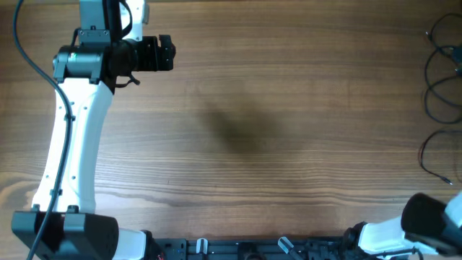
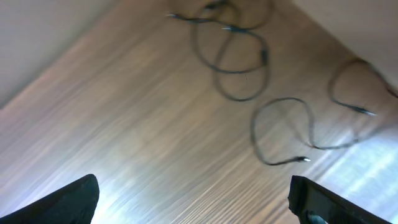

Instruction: Untangle cables

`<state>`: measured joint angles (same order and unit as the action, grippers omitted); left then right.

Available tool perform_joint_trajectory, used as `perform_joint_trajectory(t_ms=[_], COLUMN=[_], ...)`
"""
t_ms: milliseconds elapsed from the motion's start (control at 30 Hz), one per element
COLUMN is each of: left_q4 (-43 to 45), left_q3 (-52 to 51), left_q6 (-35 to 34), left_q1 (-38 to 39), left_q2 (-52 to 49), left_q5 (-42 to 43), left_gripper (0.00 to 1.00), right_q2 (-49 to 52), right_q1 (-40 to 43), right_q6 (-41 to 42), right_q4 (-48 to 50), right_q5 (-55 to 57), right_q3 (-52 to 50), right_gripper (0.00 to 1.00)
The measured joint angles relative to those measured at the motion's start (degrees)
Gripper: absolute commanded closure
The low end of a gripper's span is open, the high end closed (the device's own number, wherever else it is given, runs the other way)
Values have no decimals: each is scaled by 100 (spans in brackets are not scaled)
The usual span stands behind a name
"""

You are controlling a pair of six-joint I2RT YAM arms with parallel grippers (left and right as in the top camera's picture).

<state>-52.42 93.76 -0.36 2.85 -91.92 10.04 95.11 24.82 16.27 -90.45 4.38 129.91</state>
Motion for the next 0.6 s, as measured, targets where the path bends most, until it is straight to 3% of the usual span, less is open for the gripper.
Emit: perform_joint_trajectory(t_ms=[300,600], left_q4=[-76,-105], left_q3=[0,0], left_q6=[-514,-986], left_q1=[0,0], left_q2=[437,538], left_q5=[-455,-879], left_gripper=[15,10], right_q2=[-118,-118], right_q1=[-476,-2597], right_q6=[-807,-844], right_q4=[70,525], right_q5=[-1117,-643], right_q3=[0,0], right_gripper=[0,0])
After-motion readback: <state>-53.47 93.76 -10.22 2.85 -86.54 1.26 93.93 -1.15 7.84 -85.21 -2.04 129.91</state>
